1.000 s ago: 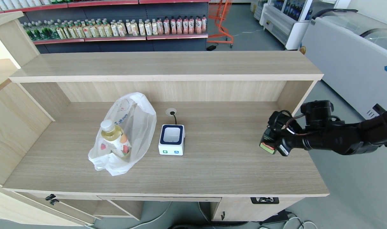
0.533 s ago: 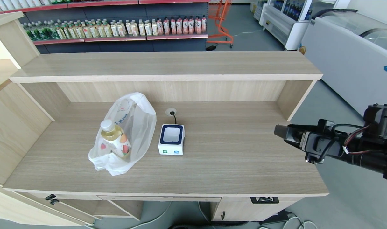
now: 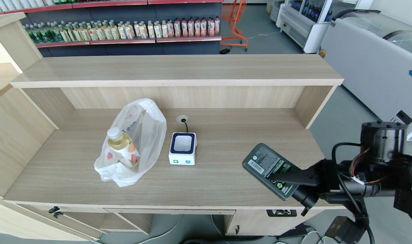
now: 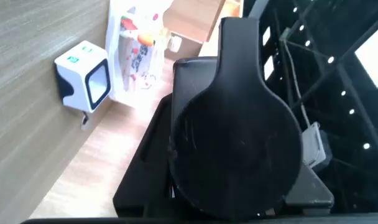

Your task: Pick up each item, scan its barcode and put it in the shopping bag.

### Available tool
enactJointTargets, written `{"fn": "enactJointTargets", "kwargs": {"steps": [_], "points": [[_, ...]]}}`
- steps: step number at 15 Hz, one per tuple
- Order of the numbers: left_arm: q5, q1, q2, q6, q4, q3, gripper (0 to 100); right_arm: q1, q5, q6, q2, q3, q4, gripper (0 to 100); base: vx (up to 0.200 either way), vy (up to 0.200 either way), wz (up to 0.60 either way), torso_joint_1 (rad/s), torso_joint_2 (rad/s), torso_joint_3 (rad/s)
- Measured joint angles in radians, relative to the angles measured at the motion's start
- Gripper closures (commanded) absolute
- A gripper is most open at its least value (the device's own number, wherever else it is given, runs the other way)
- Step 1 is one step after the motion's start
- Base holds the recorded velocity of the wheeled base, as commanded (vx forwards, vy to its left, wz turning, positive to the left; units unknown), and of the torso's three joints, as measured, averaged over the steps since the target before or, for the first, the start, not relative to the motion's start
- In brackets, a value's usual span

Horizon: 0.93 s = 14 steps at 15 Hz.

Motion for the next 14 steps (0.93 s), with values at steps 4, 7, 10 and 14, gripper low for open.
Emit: {"fn": "enactJointTargets", "kwargs": {"steps": [4, 7, 10, 14], "points": [[0.000, 0.000, 0.000, 0.000, 0.000, 0.000, 0, 0.103, 0.055, -0.132, 0.054, 0.039, 0.003, 100, 0.000, 0.000, 0.00, 0.000, 0.00, 0.000], [0.000, 0.000, 0.000, 0.000, 0.000, 0.000, 0, 0.115, 0.111, -0.153, 0.063, 0.060, 0.001, 100, 0.000, 0.000, 0.00, 0.000, 0.00, 0.000], [0.000, 0.000, 0.000, 0.000, 0.000, 0.000, 0, 0.134, 0.116, -0.152, 0.078, 0.050, 0.002, 100, 0.000, 0.000, 0.00, 0.000, 0.00, 0.000], [0.000, 0.000, 0.000, 0.000, 0.000, 0.000, 0, 0.146, 0.117, -0.152, 0.092, 0.042, 0.001, 100, 0.000, 0.000, 0.00, 0.000, 0.00, 0.000]]}}
